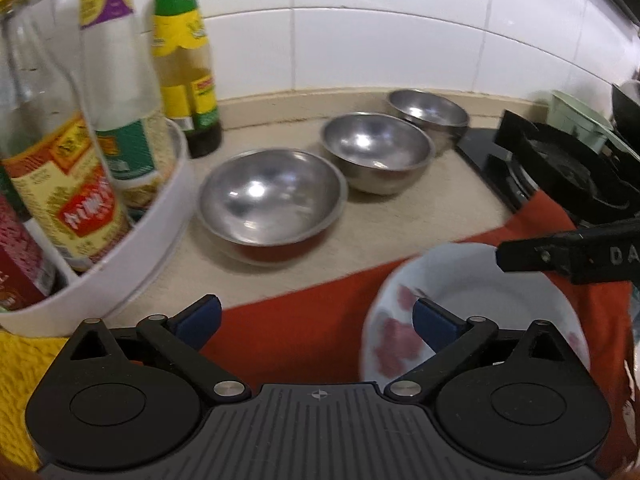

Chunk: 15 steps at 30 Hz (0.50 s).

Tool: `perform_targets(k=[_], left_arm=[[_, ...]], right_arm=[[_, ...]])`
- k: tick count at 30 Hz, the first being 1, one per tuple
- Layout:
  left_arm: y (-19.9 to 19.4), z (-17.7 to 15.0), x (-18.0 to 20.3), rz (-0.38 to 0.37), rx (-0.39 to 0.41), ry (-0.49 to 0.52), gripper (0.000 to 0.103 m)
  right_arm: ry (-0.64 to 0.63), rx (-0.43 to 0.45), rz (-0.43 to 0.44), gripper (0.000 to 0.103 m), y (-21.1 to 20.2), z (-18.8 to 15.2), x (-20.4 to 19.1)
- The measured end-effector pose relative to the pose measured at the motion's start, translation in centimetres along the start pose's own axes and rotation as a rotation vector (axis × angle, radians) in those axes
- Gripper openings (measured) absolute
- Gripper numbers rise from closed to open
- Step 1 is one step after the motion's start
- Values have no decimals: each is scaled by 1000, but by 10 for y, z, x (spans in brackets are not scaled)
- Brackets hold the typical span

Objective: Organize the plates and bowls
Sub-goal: 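Lower the plate onto the plate stack and open the right gripper, then move the right gripper to the small steel bowl beside the bottle turntable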

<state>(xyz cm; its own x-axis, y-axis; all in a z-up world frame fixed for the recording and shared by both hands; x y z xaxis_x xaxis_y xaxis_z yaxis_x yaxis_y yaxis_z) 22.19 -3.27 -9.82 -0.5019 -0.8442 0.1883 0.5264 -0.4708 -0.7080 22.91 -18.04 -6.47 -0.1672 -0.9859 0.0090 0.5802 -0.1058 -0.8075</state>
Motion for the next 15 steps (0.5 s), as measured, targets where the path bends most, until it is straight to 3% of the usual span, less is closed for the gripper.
perform_targets(k=[7, 15], left_arm=[[-2, 3, -25, -4, 12, -47, 103], [-6, 11, -20, 21, 38, -79, 103]], right_arm=[[-31, -8, -22, 53, 4, 1, -10], [-63, 9, 3, 53, 9, 16, -2]])
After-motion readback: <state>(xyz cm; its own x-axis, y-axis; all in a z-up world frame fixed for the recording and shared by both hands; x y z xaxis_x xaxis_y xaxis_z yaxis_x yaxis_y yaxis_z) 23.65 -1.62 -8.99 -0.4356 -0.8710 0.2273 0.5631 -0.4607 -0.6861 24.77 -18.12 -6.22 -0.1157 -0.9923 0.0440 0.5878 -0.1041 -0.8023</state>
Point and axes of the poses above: each gripper's, at about its wrist camera, not at the fingertips, and y roughly the way its jaws point, x to its right, z to its top, the point moved 4 cm from there along y, roughly the way its jaws point, and after that the axes turned 15 degrees about -z, right-handed, at the moved point
